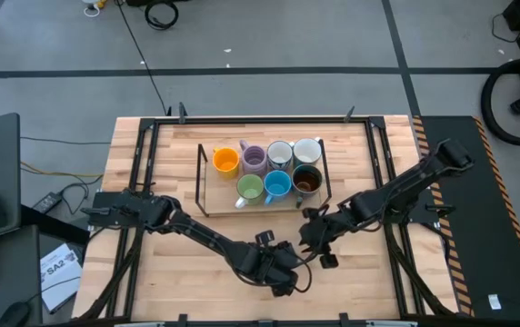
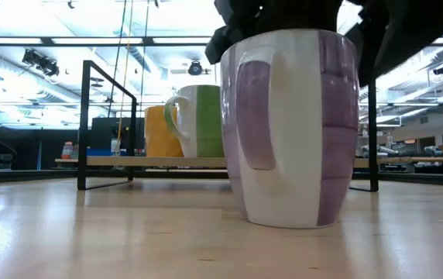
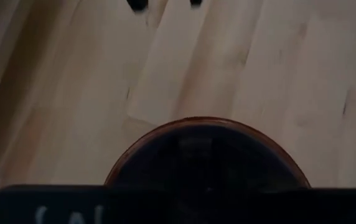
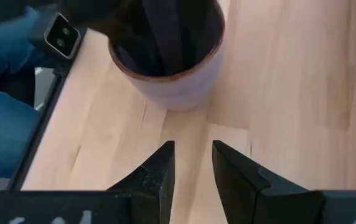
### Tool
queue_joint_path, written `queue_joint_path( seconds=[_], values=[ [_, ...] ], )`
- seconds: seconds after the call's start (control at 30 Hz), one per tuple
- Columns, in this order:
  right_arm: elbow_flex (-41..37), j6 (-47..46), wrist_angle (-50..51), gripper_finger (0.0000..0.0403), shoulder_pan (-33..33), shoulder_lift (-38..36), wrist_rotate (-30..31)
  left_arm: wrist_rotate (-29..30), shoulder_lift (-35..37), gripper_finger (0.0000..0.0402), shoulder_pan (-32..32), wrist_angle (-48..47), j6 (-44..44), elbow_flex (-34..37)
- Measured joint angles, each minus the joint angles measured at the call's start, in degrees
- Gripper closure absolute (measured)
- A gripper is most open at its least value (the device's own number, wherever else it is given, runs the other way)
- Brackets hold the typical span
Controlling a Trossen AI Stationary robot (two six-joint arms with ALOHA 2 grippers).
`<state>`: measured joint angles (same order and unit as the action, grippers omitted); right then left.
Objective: Place coffee mugs
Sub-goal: Put the purple mug on the shelf
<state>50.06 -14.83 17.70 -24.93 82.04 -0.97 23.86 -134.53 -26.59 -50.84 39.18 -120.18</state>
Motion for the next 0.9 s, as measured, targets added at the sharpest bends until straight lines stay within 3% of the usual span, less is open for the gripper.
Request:
queue_joint_path(
  seconds=[0.2, 0.57, 0.73, 0.9],
  values=[
    [0.0, 0.0, 0.04, 0.029, 0.0, -2.29, 0.02, -6.45, 1.06, 0.0276, 1.67, -0.1, 0.29, -0.04],
    [-0.02, 0.0, 2.94, 0.029, -0.07, -2.67, -0.09, -7.21, 6.02, 0.0274, 1.7, 0.13, 0.99, -0.02],
    [-0.04, 0.0, 3.04, 0.029, -0.07, -2.67, -0.11, -9.13, 8.66, 0.0274, 0.64, -0.51, 5.54, -0.04],
    [-0.04, 0.0, 2.99, 0.029, -0.07, -2.65, -0.13, -15.82, 10.13, 0.0274, -1.34, -0.75, 14.17, -0.06]
  ],
)
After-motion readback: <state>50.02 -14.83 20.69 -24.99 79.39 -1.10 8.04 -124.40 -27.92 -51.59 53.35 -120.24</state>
